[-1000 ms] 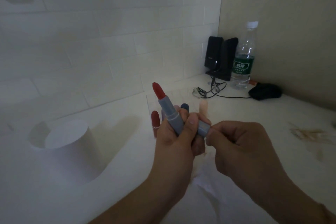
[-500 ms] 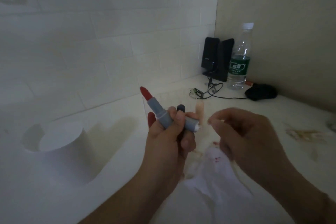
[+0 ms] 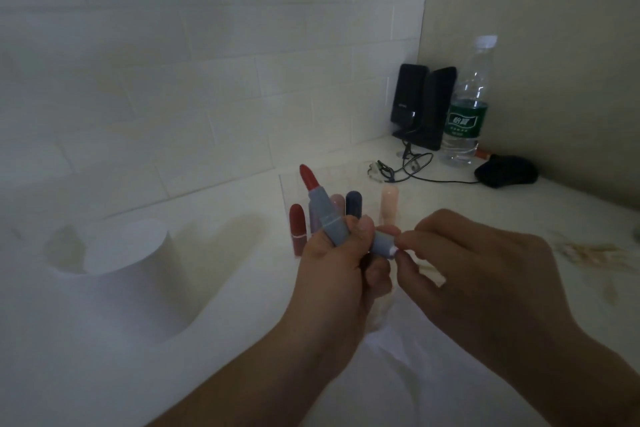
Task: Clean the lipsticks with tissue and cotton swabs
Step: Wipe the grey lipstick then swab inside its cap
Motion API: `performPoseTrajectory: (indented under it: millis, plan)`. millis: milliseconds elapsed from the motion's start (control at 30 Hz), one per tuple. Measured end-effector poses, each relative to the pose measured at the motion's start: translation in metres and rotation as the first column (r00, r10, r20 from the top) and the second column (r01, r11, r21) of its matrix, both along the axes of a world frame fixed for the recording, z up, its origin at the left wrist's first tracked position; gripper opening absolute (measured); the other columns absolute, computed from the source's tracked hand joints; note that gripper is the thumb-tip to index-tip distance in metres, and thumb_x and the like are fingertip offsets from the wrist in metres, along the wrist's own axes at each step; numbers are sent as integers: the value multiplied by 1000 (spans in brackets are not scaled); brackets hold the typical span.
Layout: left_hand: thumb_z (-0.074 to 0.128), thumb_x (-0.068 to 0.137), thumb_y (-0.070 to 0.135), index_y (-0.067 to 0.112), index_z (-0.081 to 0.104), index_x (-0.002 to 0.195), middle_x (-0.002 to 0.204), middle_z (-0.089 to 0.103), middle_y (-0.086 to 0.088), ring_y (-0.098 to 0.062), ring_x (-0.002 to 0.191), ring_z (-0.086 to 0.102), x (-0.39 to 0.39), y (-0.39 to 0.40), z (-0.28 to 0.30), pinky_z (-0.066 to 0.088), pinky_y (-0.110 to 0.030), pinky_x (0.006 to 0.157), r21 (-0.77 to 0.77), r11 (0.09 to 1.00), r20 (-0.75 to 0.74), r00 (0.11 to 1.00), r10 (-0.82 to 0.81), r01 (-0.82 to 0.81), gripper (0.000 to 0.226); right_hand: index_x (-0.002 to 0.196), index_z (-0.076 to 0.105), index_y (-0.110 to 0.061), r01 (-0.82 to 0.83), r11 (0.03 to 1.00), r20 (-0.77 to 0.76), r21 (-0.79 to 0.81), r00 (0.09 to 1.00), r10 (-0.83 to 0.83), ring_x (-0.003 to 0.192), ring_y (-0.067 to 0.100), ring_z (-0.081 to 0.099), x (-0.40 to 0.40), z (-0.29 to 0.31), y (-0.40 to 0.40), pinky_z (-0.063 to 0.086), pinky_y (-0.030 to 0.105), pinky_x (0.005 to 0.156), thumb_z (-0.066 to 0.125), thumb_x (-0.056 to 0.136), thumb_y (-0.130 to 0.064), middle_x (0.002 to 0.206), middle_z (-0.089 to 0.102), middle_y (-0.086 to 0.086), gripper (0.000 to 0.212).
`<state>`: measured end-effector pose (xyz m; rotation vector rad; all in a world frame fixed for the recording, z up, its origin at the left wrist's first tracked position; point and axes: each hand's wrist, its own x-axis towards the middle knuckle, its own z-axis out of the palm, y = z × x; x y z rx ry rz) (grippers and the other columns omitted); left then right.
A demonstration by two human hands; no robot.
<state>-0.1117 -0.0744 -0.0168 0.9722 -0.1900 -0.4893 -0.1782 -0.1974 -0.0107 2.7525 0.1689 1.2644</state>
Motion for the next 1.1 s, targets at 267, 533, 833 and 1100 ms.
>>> performPoseTrajectory:
  millis: [267,533,833,1100]
  plan:
    - [49,98,13,6,56,88,55,56,0,-8,43,41,-4,-3,-3,40,-26,55,78,995,39,997,60,-63,14,67,61,-10,-10,998,-44,-64,999,7,31,18,42,5,-14,14,26,20,37,66,76,-13,49,49,4,10]
    - [49,97,16,0,57,87,55,43,-5,-10,44,34,-7,-3,-5,34,-30,55,48,998,126,991,41,-47,21,57,61,-30,-103,780,-60,618,982,177,46,-9,50,3,-3,16,32,-4,51,62,81,-29,42,39,-27,24]
    - [53,93,21,14,67,84,77,53,-19,-12,50,38,-7,-4,-10,35,-25,50,-8,1000,478,879,-10,16,17,38,45,-14,261,-548,51,795,871,488,25,11,17,1,16,3,14,13,32,51,72,-2,42,24,-1,37]
    - [54,91,12,25,60,71,84,63,-13,-11,47,39,-1,-4,-3,35,-23,48,-52,992,477,876,-75,113,24,51,47,-10,291,-563,141,774,787,601,26,11,19,-1,18,-1,14,12,34,61,57,-8,47,20,0,16]
